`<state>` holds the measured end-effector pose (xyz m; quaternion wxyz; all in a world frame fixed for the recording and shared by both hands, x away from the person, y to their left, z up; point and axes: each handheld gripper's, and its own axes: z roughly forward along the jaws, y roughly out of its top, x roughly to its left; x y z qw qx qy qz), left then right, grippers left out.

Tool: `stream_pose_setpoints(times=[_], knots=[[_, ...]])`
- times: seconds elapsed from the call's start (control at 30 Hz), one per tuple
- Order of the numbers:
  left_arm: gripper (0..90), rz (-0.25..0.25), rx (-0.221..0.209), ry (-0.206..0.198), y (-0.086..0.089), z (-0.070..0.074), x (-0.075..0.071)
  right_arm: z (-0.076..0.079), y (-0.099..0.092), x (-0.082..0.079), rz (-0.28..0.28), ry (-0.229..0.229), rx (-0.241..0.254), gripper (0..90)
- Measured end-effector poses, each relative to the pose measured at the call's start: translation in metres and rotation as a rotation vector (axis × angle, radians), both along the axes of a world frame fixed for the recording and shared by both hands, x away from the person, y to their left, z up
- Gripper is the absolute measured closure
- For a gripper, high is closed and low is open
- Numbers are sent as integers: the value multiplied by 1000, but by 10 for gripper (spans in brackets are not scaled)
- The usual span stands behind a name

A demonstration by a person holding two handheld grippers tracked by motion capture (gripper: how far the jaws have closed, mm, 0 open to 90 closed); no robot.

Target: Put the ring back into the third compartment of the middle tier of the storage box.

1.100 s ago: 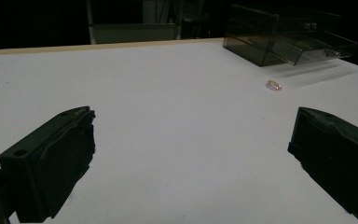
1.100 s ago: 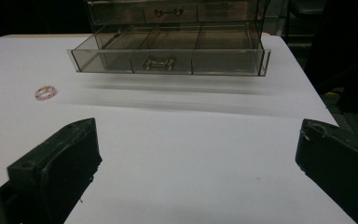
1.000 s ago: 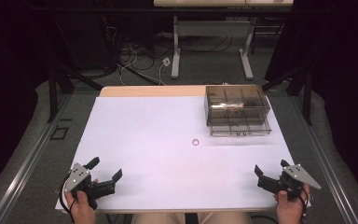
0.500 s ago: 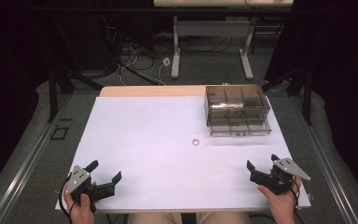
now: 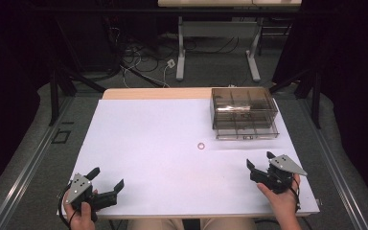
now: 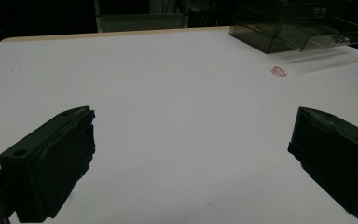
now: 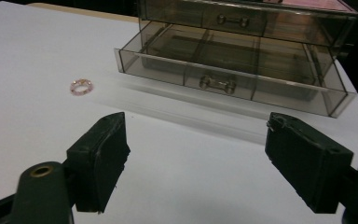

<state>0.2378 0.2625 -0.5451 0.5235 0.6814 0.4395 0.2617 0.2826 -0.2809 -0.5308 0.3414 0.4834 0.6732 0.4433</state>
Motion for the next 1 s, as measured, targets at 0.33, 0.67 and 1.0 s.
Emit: stream_pose_setpoints(times=[0.33, 0.67, 1.0], knots=[[4, -5, 1, 1, 0, 0, -1, 10, 18, 11, 52, 8, -29, 302], [3, -12, 5, -2, -3, 1, 1, 27, 36, 23, 142, 15, -49, 401], [4, -11, 4, 1, -2, 0, 2, 37, 57, 40, 229, 73, -55, 441]])
